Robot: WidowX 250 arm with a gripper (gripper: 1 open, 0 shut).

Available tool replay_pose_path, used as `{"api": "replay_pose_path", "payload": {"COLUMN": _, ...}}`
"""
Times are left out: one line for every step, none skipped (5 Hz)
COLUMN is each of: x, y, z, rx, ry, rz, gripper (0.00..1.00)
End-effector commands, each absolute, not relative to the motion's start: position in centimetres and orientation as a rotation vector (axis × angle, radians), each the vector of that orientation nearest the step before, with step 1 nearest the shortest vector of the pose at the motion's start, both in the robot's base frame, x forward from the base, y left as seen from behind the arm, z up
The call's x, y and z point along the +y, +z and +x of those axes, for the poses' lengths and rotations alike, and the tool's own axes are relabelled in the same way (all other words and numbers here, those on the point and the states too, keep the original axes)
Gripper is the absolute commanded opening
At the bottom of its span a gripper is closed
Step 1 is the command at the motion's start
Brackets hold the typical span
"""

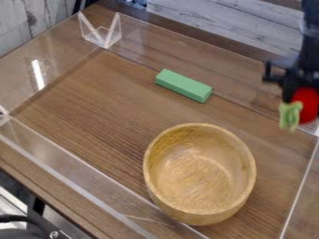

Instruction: Move the red object to the left side of the table

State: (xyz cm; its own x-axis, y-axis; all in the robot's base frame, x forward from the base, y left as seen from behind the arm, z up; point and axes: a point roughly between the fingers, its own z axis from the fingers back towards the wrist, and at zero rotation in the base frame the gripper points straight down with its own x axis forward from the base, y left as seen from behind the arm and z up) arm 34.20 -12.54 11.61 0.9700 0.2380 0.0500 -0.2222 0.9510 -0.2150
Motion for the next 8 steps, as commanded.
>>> {"api": "replay_pose_path", "payload": {"x": -9.0, "y": 16.0, "z": 33.9, "rx": -0.153, "ry": 0.28, "rz": -0.236, "gripper": 0.0}}
{"api": "replay_pose_path", "payload": {"x": -5.7, "y": 17.7, "z": 33.0, "rx": -0.167, "ry": 0.31, "rz": -0.232, "gripper": 0.0}}
{"api": "replay_pose_path", "payload": {"x": -2.7, "y": 18.5, "z": 32.0, "rx": -0.175, "ry": 0.299, "rz": -0.21, "gripper": 0.0}}
{"api": "replay_pose_path", "payload": {"x": 0.2, "y": 17.2, "z": 31.6, "rx": -0.179, "ry": 0.369, "rz": -0.185, "gripper": 0.0}}
{"api": "replay_pose_path", "payload": {"x": 3.7, "y": 15.6, "z": 31.0, "rx": -0.182, "ry": 0.427, "rz": -0.166, "gripper": 0.0}}
{"api": "replay_pose_path", "payload": {"x": 6.2, "y": 15.9, "z": 29.8, "rx": -0.184, "ry": 0.45, "rz": -0.154, "gripper": 0.0}}
{"api": "replay_pose_path", "payload": {"x": 7.5, "y": 15.8, "z": 28.7, "rx": -0.182, "ry": 0.478, "rz": -0.14, "gripper": 0.0}}
{"api": "replay_pose_path", "payload": {"x": 8.7, "y": 15.5, "z": 28.8, "rx": -0.181, "ry": 0.489, "rz": -0.127, "gripper": 0.0}}
